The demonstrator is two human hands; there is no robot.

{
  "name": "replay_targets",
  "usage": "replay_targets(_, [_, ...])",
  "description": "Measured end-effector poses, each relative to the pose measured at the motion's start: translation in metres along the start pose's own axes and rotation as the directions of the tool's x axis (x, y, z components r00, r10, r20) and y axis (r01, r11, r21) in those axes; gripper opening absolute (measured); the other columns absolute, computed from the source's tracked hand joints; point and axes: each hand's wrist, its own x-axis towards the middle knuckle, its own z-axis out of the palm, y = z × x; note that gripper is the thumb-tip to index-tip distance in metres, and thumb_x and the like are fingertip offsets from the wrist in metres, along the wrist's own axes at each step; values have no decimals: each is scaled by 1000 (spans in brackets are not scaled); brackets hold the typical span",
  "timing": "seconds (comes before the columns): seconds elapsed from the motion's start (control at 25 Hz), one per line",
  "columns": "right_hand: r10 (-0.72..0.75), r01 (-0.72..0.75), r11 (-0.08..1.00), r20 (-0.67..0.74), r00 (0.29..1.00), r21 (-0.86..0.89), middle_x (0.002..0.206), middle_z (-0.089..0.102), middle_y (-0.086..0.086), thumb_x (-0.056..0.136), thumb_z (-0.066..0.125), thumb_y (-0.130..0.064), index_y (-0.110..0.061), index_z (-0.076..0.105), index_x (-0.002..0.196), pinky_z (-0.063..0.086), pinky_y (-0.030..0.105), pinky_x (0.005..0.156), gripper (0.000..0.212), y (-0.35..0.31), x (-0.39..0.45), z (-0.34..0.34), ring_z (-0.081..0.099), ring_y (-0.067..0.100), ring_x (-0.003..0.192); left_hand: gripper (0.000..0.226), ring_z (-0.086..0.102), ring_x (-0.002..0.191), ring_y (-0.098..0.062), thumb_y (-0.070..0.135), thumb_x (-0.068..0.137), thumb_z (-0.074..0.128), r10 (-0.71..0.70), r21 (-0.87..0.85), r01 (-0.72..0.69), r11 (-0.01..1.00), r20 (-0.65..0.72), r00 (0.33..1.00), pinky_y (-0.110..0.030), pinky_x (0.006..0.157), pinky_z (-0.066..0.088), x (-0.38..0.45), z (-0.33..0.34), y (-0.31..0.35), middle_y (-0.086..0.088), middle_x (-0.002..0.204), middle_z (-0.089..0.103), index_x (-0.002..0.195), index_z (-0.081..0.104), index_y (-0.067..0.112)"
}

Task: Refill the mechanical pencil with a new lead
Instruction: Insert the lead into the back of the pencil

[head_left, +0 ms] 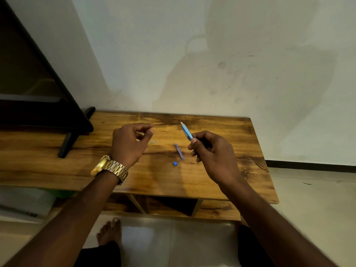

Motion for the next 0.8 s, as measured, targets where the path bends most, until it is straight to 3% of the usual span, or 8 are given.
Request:
replay_targets(0.12, [5,-4,999,-19,1000,48,90,80,-12,108,64,-21,-31,74,106,59,19,62,14,1,0,-9,75,1,75,41,73,100,-23,20,95,77,-64,326,-4,945,199,978,-38,95,56,13,24,-23,-6,121,75,135,73,16])
replay_targets(0.2, [6,-5,999,-16,1000,49,93,79,-16,108,64,-23,-34,72,106,58,17,63,13,2,0,-14,75,2,77,46,65,120,-35,11,98,72,-43,386,-61,920,257,966,-42,106,50,19,43,-28,-16,132,67,143,67,12])
replay_targets(0.32, [14,-12,998,-32,999,68,92,81,-11,107,65,-26,-31,74,110,59,19,65,11,4,1,-22,76,4,79,46,63,124,-36,6,100,65,-24,450,-114,886,290,957,-42,106,51,25,71,-25,-16,135,65,145,66,13])
replay_targets(0.44, [14,-11,997,-43,999,79,92,81,-10,107,65,-26,-34,73,109,60,20,69,11,4,2,-31,76,4,81,42,65,127,-31,10,104,58,-110,649,-156,745,350,930,-38,107,52,31,80,-19,-12,138,67,144,68,20])
replay_targets(0.52, [8,-5,997,-39,999,74,90,81,-8,107,65,-25,-30,75,110,59,21,71,11,5,0,-32,76,4,81,39,67,127,-29,9,104,58,-133,681,-138,719,329,935,-37,107,53,29,74,-19,-9,138,71,138,73,22])
replay_targets(0.64, [7,-4,998,-39,999,63,91,80,-6,108,65,-24,-23,76,114,58,20,71,13,4,-3,-32,76,3,80,26,75,111,-24,6,97,70,-127,520,-14,854,235,964,-34,95,60,15,53,-13,-4,120,81,114,84,20])
replay_targets(0.72, [14,-12,998,-36,999,57,90,80,-6,107,65,-24,-23,76,114,59,22,71,13,3,-6,-28,75,4,79,18,77,95,-13,7,90,82,-220,136,197,971,182,958,-25,83,60,3,37,-5,1,106,84,101,86,21])
replay_targets(0.8, [4,-4,1000,-20,1000,31,89,81,-4,107,65,-24,-25,76,112,61,27,71,12,0,-9,-21,75,6,78,17,80,99,-16,11,87,86,-317,-348,388,853,245,916,-29,88,62,-8,20,8,3,101,85,99,86,23])
